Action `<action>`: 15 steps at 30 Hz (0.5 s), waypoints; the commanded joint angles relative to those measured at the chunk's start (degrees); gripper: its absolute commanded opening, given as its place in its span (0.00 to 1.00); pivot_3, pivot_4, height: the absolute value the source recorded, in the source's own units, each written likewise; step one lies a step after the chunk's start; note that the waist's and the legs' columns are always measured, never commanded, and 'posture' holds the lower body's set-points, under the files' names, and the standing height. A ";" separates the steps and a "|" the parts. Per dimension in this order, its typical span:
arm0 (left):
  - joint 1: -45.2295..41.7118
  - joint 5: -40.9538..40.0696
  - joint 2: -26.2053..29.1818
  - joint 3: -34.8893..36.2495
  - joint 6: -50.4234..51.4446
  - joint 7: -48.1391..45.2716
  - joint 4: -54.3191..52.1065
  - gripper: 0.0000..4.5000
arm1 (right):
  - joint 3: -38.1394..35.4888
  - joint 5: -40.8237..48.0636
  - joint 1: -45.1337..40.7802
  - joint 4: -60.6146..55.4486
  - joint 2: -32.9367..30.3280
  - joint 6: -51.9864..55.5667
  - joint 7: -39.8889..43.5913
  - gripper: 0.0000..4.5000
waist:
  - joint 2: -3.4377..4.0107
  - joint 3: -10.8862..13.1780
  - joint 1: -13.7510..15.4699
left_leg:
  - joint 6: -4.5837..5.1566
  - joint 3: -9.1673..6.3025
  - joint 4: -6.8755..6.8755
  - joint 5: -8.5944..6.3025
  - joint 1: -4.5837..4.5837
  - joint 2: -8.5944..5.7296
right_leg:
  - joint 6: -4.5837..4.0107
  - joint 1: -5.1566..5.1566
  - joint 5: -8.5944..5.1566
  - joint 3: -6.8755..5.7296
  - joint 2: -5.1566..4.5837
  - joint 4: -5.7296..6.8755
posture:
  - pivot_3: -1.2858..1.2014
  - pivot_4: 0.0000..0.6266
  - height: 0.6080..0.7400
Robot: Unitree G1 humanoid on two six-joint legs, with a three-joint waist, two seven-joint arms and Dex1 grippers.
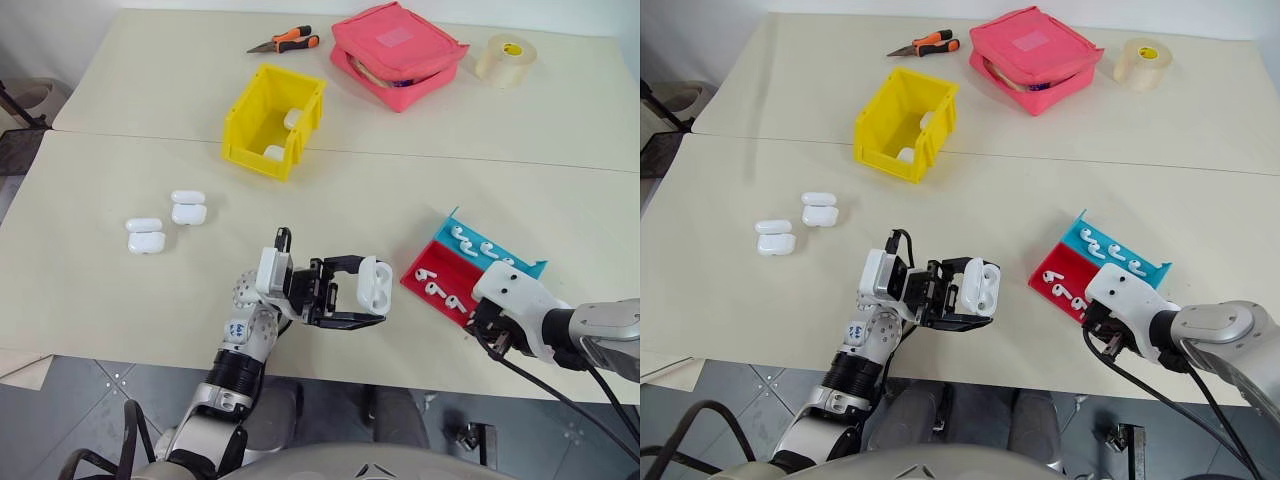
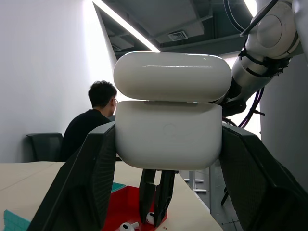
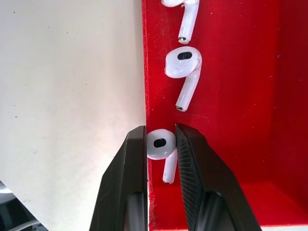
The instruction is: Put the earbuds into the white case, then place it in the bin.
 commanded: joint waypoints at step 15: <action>-7.04 -1.27 1.31 1.70 6.73 2.36 -2.32 0.62 | -21.67 5.96 6.80 -5.46 4.50 -3.55 9.71 0.11 | 0.00 0.01 0.13 | 0.03 0.03 -0.03 -0.02 -0.04 -0.03 | 0.01 -0.02 0.01 -0.02 0.00 0.00 | 0.52 0.24 1.00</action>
